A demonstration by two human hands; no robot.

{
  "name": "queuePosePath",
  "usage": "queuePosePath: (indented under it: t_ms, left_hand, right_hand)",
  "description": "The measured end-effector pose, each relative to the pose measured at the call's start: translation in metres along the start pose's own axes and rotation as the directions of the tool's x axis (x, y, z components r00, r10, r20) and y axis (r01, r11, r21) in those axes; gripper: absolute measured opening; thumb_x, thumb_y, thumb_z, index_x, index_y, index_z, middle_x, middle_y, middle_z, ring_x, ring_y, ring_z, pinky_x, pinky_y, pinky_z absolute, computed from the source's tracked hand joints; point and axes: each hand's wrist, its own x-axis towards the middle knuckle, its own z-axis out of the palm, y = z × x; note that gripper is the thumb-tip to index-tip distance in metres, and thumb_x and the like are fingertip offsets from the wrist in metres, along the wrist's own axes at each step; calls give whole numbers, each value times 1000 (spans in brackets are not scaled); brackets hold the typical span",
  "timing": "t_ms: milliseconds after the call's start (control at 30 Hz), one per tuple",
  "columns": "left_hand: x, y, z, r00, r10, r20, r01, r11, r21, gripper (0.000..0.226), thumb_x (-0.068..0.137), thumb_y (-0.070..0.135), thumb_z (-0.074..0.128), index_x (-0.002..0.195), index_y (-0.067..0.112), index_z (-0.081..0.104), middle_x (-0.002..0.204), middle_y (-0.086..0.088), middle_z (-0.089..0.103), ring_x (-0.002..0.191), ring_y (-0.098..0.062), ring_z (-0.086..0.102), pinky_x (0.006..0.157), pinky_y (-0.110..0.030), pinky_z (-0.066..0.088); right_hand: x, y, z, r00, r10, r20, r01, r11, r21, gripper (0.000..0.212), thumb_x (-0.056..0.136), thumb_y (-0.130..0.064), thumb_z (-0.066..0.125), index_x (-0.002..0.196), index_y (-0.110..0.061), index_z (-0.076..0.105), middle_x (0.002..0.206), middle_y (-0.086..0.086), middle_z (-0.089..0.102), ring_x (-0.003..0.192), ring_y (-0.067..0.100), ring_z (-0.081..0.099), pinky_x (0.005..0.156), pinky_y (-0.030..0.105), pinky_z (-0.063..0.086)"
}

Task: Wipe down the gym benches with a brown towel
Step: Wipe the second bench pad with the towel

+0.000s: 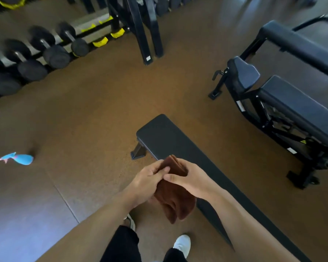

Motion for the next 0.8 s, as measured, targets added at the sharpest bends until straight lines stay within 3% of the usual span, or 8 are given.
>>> queuePosePath:
  t_ms: [133, 233, 300, 400, 500, 567, 667, 800]
  left_hand:
    - [18, 9, -68, 999, 21, -40, -20, 999, 37, 22, 107, 32, 51, 110, 41, 72, 102, 11, 77, 99, -12, 73, 90, -31, 58]
    - [31, 12, -126, 998, 6, -62, -4, 999, 44, 21, 106, 39, 52, 97, 37, 71, 92, 6, 76, 88, -13, 72, 85, -38, 57]
    - [37, 17, -164, 999, 39, -8, -38, 991, 126, 15, 103, 43, 56, 104, 35, 69, 94, 6, 76, 85, -10, 72, 80, -35, 58]
    - [51, 29, -212, 983, -1, 183, -57, 949, 309, 19, 92, 33, 75, 109, 36, 67, 89, 23, 75, 79, 4, 70, 72, -16, 54]
    - [80, 37, -247, 972, -94, 217, -10, 901, 434, 20, 84, 31, 84, 102, 36, 76, 95, 18, 77, 87, 3, 70, 86, -22, 54]
    - [102, 43, -263, 967, -130, 221, 35, 921, 387, 17, 87, 30, 81, 104, 34, 79, 98, 17, 78, 91, 1, 71, 88, -25, 53]
    - [129, 55, -280, 929, -262, 263, 225, 961, 161, 28, 91, 36, 76, 115, 22, 77, 110, 6, 79, 104, -10, 74, 93, -26, 50]
    - [170, 71, -308, 921, -277, 275, 337, 919, -204, 47, 91, 35, 74, 127, 5, 69, 127, -11, 73, 120, -24, 68, 108, -39, 39]
  right_hand:
    - [39, -44, 22, 994, 1, -109, -12, 994, -106, 25, 84, -61, 78, 99, -45, 66, 94, -17, 74, 87, 3, 72, 82, 31, 63]
    - [70, -82, 43, 982, -78, -171, 42, 978, -203, 20, 97, -53, 67, 93, -33, 67, 86, -8, 71, 78, 12, 68, 76, 46, 58]
    - [85, -112, 55, 977, -140, -160, 102, 969, -224, 23, 102, -50, 62, 94, -28, 66, 86, -5, 69, 78, 15, 66, 77, 48, 55]
    - [104, -163, 54, 963, -211, -168, 187, 971, -150, 21, 103, -42, 63, 93, -24, 66, 86, 0, 68, 76, 16, 65, 71, 37, 51]
    - [119, -206, 33, 932, -240, -270, 255, 967, 20, 19, 103, -29, 65, 87, -20, 67, 80, 6, 69, 69, 17, 64, 66, 31, 48]
    - [133, -227, 11, 905, -179, -386, 279, 935, 220, 21, 102, -22, 65, 82, -24, 71, 78, 2, 71, 73, 16, 69, 69, 33, 55]
    - [163, -238, -23, 873, 8, -487, 281, 809, 516, 15, 101, -24, 65, 92, -21, 77, 97, 12, 78, 89, 28, 76, 86, 47, 62]
    - [221, -230, -57, 801, 211, -560, 275, 701, 658, 22, 101, -29, 66, 112, -13, 76, 113, 17, 78, 106, 36, 75, 97, 56, 59]
